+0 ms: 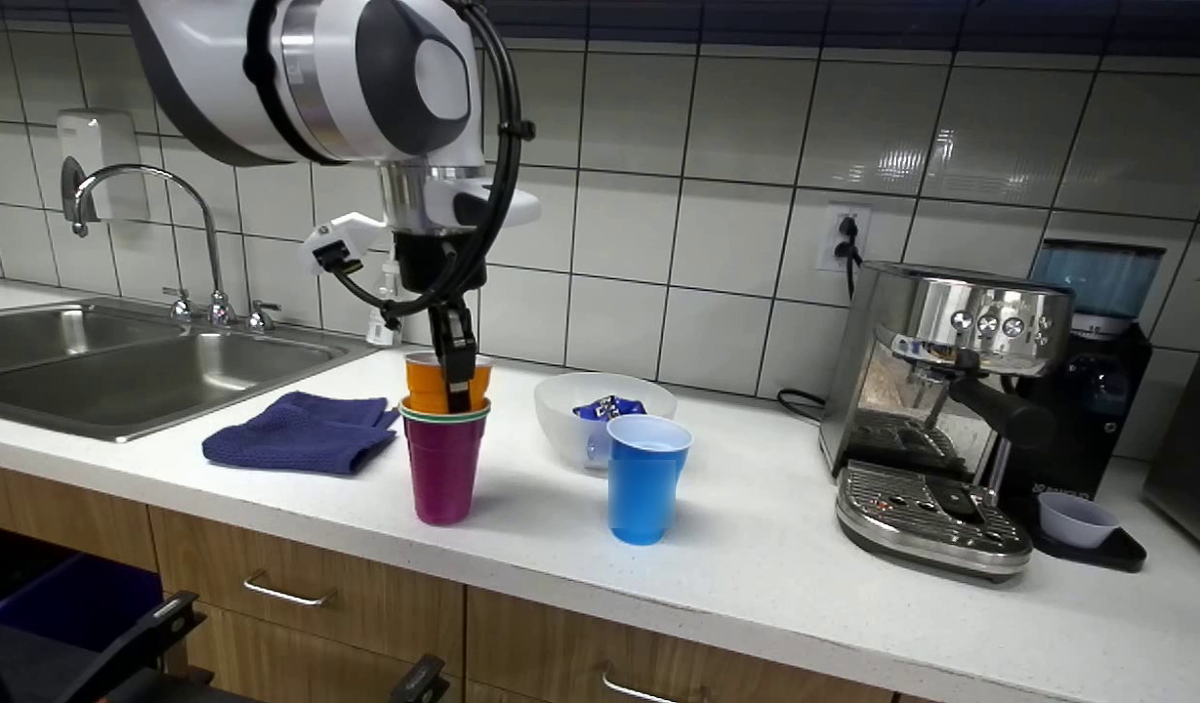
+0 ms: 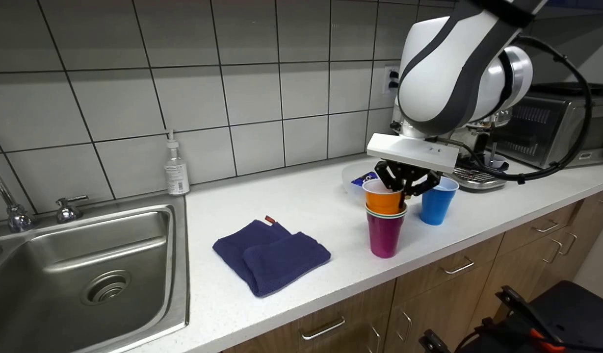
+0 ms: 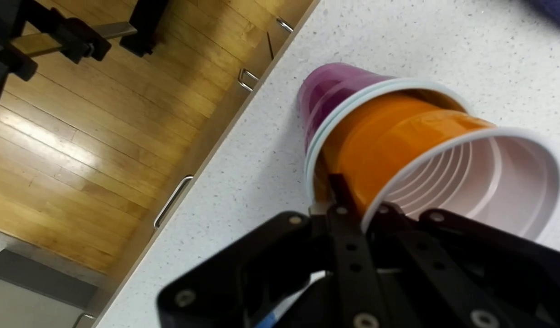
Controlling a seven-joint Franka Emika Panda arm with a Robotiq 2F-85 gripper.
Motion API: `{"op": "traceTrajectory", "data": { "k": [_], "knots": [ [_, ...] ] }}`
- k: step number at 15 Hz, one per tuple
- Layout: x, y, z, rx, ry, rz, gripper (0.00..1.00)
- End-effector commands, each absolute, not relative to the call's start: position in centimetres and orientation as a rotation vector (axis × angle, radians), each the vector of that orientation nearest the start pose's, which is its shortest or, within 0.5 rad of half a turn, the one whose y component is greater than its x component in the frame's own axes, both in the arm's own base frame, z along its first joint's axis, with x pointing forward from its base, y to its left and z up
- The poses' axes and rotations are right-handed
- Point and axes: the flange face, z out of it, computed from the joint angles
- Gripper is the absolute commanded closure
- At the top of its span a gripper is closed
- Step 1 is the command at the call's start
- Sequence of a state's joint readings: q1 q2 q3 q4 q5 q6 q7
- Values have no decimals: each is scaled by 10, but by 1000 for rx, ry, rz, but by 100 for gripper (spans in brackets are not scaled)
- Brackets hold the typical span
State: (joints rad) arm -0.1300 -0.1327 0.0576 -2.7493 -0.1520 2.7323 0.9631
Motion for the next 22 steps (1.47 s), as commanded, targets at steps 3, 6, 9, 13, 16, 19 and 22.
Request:
{"op": "traceTrajectory", "data": {
  "k": [3,6,9,13,16,19,22],
  "knots": [
    [392,-26,276,-2838,1394,-222,100],
    [391,-26,277,-2838,1394,-223,100],
    [389,-26,279,-2837,1394,-230,66],
    [393,-27,285,-2831,1399,-246,35],
    [393,-28,289,-2827,1402,-261,14],
    [394,-30,294,-2820,1412,-277,0],
    [394,-34,299,-2809,1432,-299,0]
  ]
}}
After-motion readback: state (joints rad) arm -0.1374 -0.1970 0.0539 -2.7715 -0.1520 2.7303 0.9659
